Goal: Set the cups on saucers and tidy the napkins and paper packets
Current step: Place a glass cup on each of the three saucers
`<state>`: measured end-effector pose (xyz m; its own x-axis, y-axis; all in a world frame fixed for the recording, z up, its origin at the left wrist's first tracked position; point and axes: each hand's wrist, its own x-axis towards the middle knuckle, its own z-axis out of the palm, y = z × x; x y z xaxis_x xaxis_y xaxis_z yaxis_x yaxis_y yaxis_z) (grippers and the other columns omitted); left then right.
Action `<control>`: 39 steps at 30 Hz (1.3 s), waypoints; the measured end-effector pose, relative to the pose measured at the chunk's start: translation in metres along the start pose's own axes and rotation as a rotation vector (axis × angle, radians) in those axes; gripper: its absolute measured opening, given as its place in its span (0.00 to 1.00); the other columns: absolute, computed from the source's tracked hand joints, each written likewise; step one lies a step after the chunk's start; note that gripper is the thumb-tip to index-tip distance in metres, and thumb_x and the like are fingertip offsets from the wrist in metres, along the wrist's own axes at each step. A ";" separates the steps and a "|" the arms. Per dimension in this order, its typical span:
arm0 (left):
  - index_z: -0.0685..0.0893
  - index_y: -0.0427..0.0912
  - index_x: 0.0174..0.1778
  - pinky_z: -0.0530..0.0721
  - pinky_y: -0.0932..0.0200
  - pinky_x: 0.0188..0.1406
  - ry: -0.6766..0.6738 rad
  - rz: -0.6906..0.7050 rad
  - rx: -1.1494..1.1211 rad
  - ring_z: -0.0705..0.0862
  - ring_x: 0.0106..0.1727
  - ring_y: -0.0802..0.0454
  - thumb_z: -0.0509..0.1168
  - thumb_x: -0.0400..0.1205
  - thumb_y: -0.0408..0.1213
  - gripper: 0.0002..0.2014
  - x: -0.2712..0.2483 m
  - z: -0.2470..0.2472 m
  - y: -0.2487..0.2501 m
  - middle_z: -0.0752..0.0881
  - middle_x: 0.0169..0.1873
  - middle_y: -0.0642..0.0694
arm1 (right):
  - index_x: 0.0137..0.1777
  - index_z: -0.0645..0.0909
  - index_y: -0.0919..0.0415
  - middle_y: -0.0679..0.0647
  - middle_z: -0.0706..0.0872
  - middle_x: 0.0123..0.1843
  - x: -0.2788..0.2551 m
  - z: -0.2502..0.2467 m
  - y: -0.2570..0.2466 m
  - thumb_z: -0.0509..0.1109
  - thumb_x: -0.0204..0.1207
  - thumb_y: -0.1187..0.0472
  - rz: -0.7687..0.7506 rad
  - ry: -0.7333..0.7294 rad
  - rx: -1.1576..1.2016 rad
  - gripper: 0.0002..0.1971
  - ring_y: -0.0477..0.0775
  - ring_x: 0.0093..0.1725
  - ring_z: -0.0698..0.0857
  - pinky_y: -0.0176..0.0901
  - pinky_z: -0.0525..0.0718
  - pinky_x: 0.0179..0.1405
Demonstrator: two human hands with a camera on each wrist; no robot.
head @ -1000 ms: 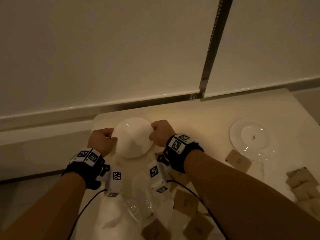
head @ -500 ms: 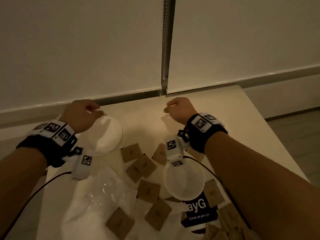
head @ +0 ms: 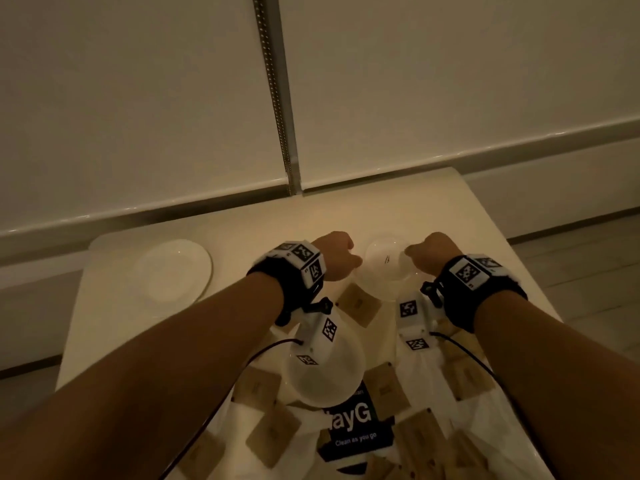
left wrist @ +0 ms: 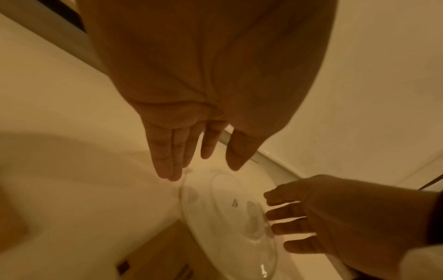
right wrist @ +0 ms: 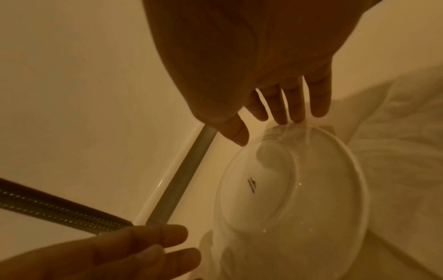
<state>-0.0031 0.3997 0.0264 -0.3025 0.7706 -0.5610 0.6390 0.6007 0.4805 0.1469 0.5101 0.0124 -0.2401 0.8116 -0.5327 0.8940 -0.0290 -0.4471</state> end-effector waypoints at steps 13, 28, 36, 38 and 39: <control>0.69 0.38 0.78 0.80 0.43 0.68 0.103 -0.099 -0.236 0.83 0.66 0.42 0.71 0.79 0.52 0.35 0.031 -0.001 -0.036 0.76 0.73 0.41 | 0.49 0.81 0.71 0.65 0.86 0.50 0.017 0.012 -0.005 0.79 0.72 0.59 0.021 0.003 0.300 0.16 0.67 0.51 0.86 0.53 0.86 0.47; 0.78 0.36 0.42 0.87 0.52 0.31 0.327 -0.080 -1.184 0.88 0.35 0.40 0.61 0.81 0.32 0.04 -0.042 -0.075 -0.083 0.82 0.40 0.35 | 0.42 0.83 0.49 0.43 0.85 0.41 -0.073 0.042 -0.124 0.85 0.63 0.55 -0.857 -0.238 0.088 0.14 0.40 0.40 0.83 0.35 0.78 0.39; 0.83 0.39 0.55 0.78 0.57 0.32 0.504 -0.147 -1.015 0.80 0.45 0.43 0.55 0.78 0.25 0.15 -0.056 -0.078 -0.130 0.82 0.48 0.39 | 0.68 0.79 0.62 0.58 0.82 0.65 -0.048 0.077 -0.120 0.70 0.80 0.56 -0.408 -0.265 0.462 0.18 0.59 0.58 0.84 0.53 0.89 0.49; 0.81 0.39 0.65 0.82 0.53 0.38 0.494 -0.146 -0.912 0.81 0.50 0.41 0.56 0.79 0.26 0.19 -0.057 -0.080 -0.134 0.83 0.54 0.39 | 0.57 0.83 0.62 0.59 0.86 0.59 -0.047 0.082 -0.123 0.71 0.78 0.63 -0.394 -0.263 0.552 0.09 0.56 0.51 0.85 0.48 0.89 0.39; 0.80 0.40 0.68 0.85 0.49 0.44 0.495 -0.149 -0.818 0.82 0.54 0.40 0.57 0.80 0.27 0.21 -0.056 -0.081 -0.136 0.83 0.56 0.39 | 0.54 0.84 0.61 0.60 0.86 0.57 -0.046 0.084 -0.124 0.71 0.77 0.65 -0.367 -0.259 0.577 0.07 0.56 0.49 0.85 0.48 0.89 0.39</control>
<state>-0.1302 0.2916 0.0471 -0.7238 0.5650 -0.3961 -0.0628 0.5178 0.8532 0.0154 0.4269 0.0321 -0.6316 0.6662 -0.3965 0.4142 -0.1424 -0.8990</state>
